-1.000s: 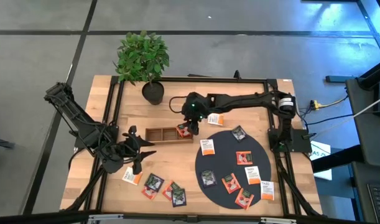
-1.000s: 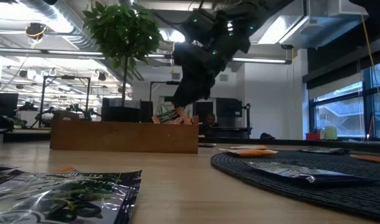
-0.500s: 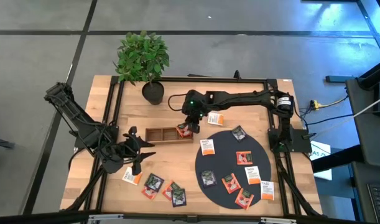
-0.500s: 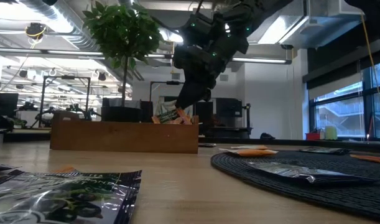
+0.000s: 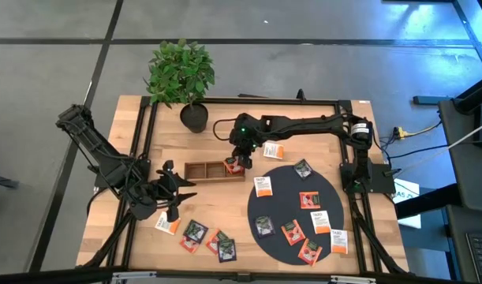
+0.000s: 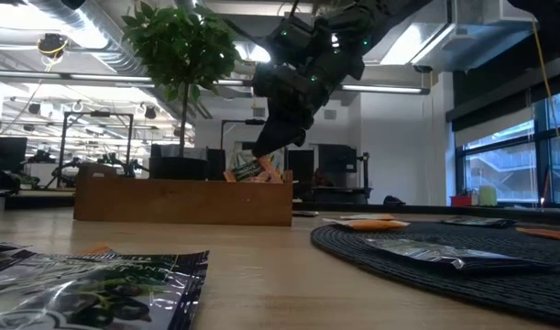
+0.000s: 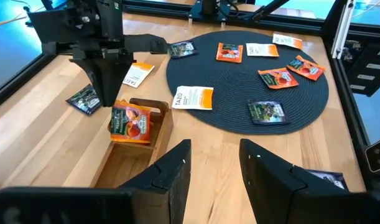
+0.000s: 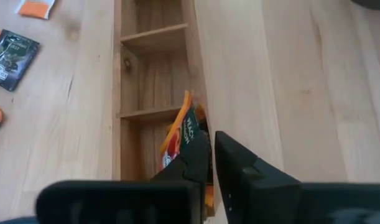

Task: Pick & Place Tea
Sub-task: Put the orange tea bag into the right section of the wooden organizer

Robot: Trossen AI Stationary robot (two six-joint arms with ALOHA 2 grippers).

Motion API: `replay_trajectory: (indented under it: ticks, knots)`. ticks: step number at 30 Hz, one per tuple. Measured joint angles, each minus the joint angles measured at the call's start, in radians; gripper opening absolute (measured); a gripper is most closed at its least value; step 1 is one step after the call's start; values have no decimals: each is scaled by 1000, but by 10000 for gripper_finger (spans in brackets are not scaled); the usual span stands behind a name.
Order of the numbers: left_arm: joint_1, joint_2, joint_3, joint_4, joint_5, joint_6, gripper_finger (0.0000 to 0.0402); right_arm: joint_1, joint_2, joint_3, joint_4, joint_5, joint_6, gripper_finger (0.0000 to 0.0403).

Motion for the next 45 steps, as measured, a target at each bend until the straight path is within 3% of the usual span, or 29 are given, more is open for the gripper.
replay_trajectory:
  ticks: [10,14,18,25,37,45]
  knots:
    - [0,0,0,0,0,0,135,3,24,-2,-10,-6,17,118]
    - [0,0,0,-1,0,0,134,3,24,-2,1,-7,40,125]
    - [0,0,0,-1,0,0,136,3,24,-1,-19,-27,56,100]
    - [0,0,0,-1,0,0,132,3,24,-1,-22,-93,57,9]
    - [0,0,0,-10,7,0,135,8,-22,-11,90,-69,164,3]
    - [-1,0,-1,-22,18,0,133,45,-87,-221,404,-54,295,2]
